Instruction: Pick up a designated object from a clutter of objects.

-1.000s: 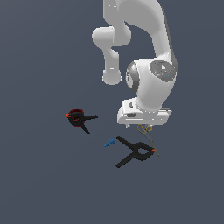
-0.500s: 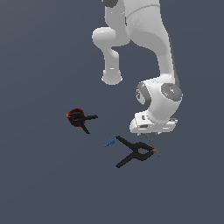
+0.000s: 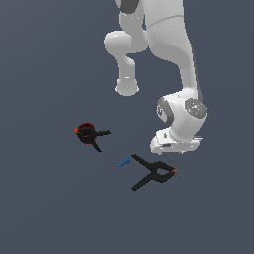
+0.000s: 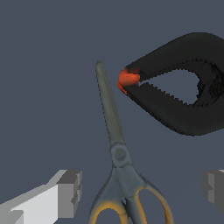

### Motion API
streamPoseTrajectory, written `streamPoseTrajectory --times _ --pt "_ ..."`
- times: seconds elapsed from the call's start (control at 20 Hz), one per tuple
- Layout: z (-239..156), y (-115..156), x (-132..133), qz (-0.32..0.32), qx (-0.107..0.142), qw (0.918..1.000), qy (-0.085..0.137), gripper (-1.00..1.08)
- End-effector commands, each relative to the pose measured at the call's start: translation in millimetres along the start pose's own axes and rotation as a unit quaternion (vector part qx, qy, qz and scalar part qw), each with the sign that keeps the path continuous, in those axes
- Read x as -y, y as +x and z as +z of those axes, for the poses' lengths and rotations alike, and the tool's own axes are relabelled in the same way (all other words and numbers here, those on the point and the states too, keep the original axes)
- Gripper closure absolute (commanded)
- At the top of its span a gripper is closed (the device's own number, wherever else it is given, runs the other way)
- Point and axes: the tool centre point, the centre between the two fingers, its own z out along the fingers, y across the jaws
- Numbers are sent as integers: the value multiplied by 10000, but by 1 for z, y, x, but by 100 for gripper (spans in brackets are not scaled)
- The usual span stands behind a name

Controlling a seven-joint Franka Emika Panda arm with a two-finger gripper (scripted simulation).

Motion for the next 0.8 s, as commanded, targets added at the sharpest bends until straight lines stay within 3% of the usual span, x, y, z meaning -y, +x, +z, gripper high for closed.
streamPoseTrajectory --times 0.0,0.75 --pt "3 0 0 2 -1 10000 0 -92" --pt "51 0 1 2 -10 10000 4 -92"
